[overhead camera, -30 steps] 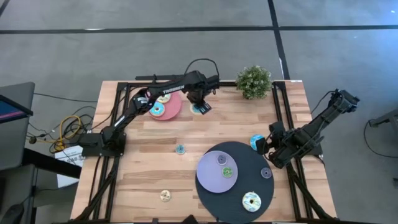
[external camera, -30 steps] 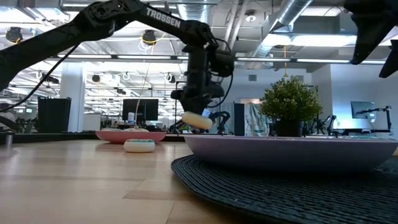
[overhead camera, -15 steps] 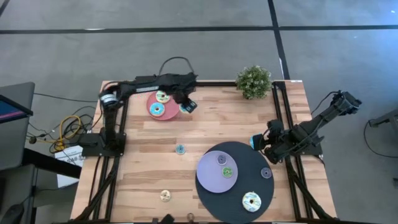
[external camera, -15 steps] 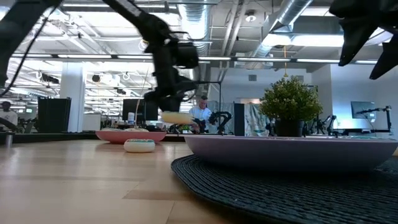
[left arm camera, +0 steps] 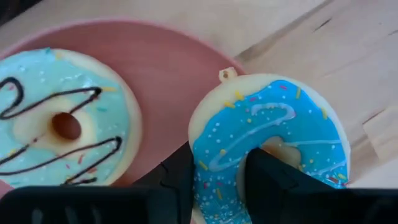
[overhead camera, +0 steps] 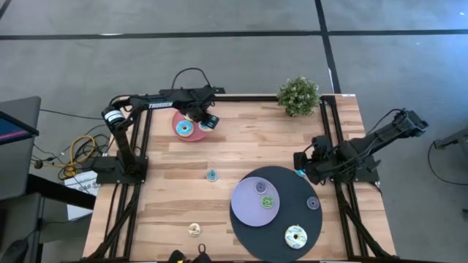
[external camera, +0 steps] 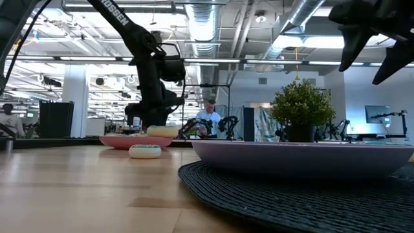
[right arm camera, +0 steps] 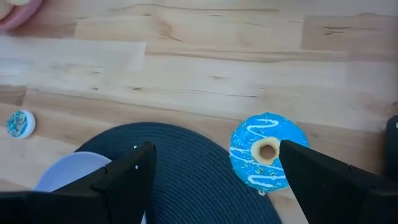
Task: Pick & Place donuts
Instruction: Put the top large blue donut on the pink plate
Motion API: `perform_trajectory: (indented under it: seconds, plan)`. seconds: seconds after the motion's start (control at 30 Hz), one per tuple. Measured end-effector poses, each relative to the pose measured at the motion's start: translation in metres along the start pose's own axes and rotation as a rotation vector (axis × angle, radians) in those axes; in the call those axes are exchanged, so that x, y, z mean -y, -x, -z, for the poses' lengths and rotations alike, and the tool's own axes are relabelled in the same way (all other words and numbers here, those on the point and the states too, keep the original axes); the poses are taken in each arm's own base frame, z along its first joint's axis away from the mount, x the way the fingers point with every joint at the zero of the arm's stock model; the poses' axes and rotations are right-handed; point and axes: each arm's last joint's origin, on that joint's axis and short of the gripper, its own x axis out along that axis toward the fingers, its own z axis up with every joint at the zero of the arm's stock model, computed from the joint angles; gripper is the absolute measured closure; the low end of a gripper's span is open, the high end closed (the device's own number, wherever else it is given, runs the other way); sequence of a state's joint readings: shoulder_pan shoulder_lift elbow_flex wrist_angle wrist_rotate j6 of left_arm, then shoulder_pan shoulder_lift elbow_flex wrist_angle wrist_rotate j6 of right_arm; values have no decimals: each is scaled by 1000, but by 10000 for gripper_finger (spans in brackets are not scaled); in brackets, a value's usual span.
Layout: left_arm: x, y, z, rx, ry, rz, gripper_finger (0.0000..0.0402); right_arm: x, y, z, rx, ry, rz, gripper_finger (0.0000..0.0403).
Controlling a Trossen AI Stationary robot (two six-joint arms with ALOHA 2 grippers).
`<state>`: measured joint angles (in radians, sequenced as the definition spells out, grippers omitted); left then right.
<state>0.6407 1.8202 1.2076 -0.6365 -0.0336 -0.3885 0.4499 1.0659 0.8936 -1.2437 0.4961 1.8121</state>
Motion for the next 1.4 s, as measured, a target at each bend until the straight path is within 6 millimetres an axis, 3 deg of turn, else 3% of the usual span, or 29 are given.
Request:
perform_trajectory:
  seconds: [0.3, 1.0, 1.4]
  plan:
    - [-8, 1, 9, -56, 44, -156, 299, -6, -3, -6, 0, 23, -33, 76]
    - [-5, 0, 6, -41, 86, -107, 298, -8, -6, -11, -11, 62, -28, 76]
    - [-5, 1, 9, -76, 124, -94, 217, -8, -6, -10, -13, 63, -28, 76]
